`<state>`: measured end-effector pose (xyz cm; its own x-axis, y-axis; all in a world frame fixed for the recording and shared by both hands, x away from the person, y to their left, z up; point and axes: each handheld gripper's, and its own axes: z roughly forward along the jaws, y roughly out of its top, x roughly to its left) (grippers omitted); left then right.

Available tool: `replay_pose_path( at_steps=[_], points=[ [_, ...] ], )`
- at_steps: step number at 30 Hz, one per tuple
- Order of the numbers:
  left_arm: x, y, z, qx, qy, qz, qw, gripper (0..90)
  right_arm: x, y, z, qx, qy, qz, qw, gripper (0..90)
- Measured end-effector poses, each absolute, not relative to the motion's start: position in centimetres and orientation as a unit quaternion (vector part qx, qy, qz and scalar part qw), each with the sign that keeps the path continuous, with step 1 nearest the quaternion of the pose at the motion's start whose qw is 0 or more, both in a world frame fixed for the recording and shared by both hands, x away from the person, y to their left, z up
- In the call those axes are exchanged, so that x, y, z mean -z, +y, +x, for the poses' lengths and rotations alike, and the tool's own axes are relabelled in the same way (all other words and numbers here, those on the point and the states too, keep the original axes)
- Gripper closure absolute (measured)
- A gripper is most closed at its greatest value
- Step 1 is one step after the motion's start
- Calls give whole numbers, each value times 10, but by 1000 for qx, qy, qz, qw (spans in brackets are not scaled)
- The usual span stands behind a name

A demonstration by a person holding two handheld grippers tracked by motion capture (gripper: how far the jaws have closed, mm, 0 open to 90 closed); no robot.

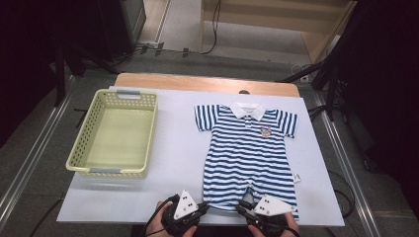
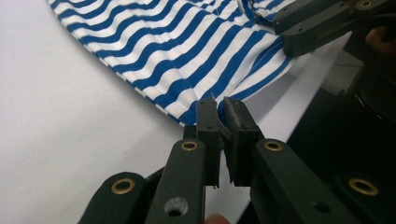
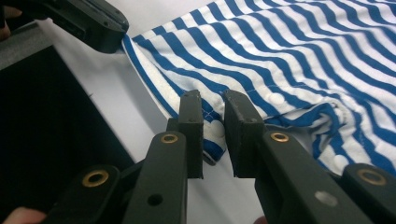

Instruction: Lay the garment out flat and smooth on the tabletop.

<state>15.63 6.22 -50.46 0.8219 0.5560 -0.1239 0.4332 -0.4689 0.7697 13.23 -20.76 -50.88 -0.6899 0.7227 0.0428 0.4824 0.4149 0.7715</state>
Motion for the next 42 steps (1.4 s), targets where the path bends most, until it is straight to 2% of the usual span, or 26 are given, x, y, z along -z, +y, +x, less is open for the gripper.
replay_pose_path(
  at_steps=[11, 12, 15, 17, 21, 26, 31, 34, 39, 42],
  points=[
    [509, 67, 147, -66, 282, 866, 408, 855, 511, -202, 118, -394, 837, 351, 146, 749],
    [509, 68, 148, -63, 287, 865, 408, 835, 510, -203, 119, -400, 836, 346, 145, 707],
    [506, 72, 150, -64, 299, 852, 424, 680, 500, -208, 122, -432, 824, 345, 123, 445],
    [502, 74, 151, -66, 302, 845, 436, 576, 490, -214, 125, -451, 813, 346, 127, 326],
    [497, 75, 157, -78, 305, 833, 454, 390, 465, -221, 136, -475, 794, 351, 144, 228],
    [487, 80, 170, -83, 317, 812, 483, 250, 442, -221, 163, -467, 793, 352, 169, 10],
    [480, 84, 180, -95, 322, 803, 493, 149, 421, -223, 202, -470, 793, 344, 180, 0],
    [480, 85, 185, -96, 320, 802, 495, 135, 414, -225, 225, -470, 791, 340, 195, 0],
    [481, 82, 194, -92, 310, 801, 503, 108, 420, -232, 263, -451, 792, 355, 206, 0],
    [481, 80, 201, -81, 297, 802, 511, 15, 428, -246, 270, -450, 782, 376, 211, 0]
  ],
)
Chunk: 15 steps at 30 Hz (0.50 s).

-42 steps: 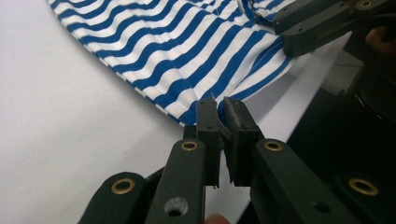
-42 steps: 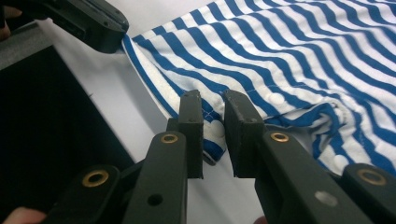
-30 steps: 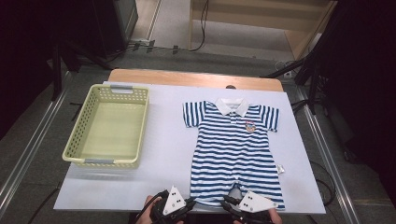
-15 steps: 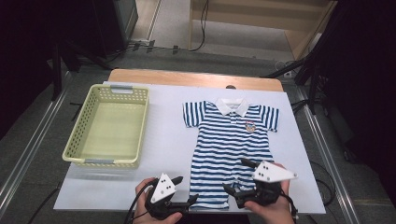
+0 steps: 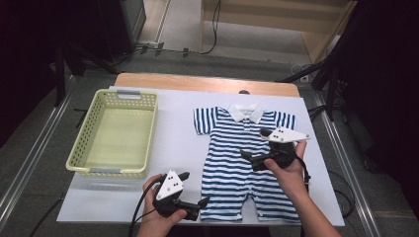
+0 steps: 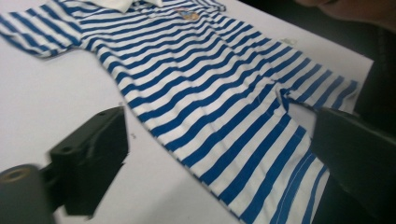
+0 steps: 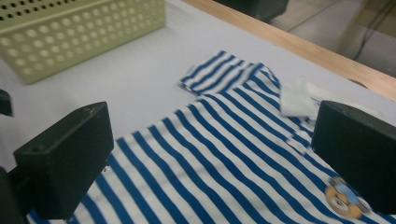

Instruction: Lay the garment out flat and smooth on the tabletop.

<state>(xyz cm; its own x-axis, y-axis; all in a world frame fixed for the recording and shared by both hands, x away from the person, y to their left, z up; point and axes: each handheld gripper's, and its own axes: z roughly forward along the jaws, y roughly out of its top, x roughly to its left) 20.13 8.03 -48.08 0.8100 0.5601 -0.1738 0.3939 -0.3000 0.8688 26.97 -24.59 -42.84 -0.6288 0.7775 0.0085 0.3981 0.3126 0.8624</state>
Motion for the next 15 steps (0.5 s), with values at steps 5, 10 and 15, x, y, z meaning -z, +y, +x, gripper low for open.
replay_pose_path(
  at_steps=[5, 10, 15],
  points=[
    [481, 76, 215, -81, 294, 796, 523, 9, 441, -276, 259, -446, 766, 403, 227, 0],
    [479, 67, 228, -90, 289, 800, 519, 0, 456, -309, 243, -441, 748, 437, 236, 0],
    [479, 57, 234, -90, 290, 801, 516, 0, 473, -335, 222, -433, 736, 467, 231, 0]
  ],
)
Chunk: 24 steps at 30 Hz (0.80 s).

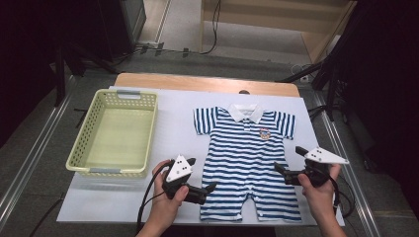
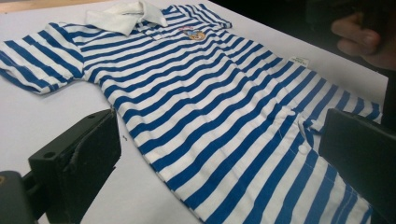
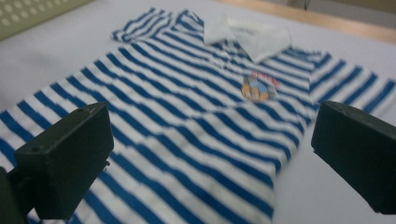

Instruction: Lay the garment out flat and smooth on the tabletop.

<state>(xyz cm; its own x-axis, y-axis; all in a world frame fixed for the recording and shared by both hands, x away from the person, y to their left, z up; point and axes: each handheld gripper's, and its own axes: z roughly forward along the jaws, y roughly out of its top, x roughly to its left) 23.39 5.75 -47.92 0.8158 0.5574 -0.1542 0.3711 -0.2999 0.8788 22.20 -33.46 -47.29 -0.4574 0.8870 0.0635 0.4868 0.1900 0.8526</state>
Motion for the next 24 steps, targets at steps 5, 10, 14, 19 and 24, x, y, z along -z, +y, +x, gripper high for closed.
replay_pose_path(
  at_steps=[5, 10, 14, 19, 24],
  points=[
    [491, 52, 223, -78, 284, 814, 502, 0, 495, -343, 182, -413, 744, 477, 220, 50],
    [502, 56, 219, -78, 298, 814, 492, 0, 516, -351, 156, -377, 730, 532, 204, 349],
    [504, 59, 218, -78, 304, 810, 495, 0, 524, -351, 150, -343, 741, 542, 199, 584],
    [506, 56, 217, -85, 300, 815, 489, 0, 525, -347, 149, -325, 762, 520, 208, 839],
    [506, 60, 218, -77, 305, 809, 497, 0, 524, -361, 146, -333, 759, 526, 190, 856]
  ],
)
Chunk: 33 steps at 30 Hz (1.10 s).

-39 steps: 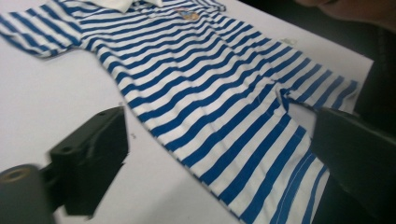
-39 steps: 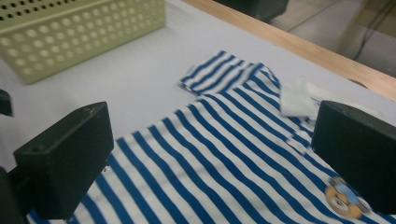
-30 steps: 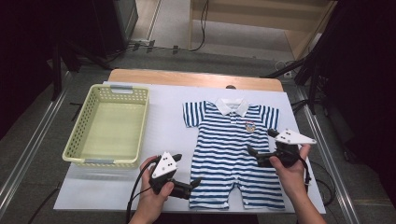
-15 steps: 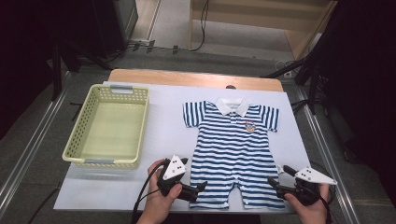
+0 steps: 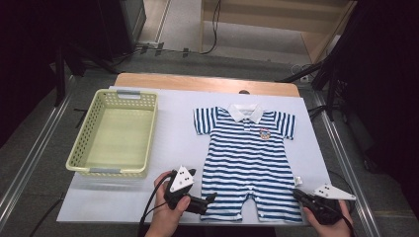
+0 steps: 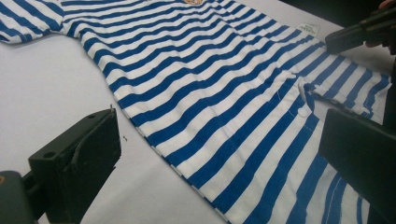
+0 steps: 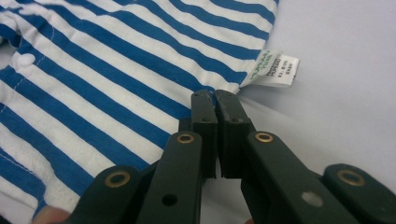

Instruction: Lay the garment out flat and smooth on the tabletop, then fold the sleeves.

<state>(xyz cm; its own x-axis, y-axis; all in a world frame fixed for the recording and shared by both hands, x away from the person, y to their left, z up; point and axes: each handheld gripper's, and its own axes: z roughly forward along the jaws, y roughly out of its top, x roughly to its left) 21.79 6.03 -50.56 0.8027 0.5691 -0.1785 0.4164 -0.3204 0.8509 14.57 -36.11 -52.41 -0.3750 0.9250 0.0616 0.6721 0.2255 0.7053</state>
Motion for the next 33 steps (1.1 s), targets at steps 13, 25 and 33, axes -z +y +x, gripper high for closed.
replay_pose_path(
  at_steps=[13, 25, 33],
  points=[
    [506, 58, 219, -78, 302, 811, 495, 0, 502, -384, 150, -431, 692, 514, 266, 100],
    [489, 48, 232, -95, 286, 812, 499, 0, 497, -389, 147, -464, 678, 498, 278, 0],
    [474, 36, 254, -97, 284, 814, 498, 0, 495, -384, 143, -471, 685, 479, 281, 0]
  ],
)
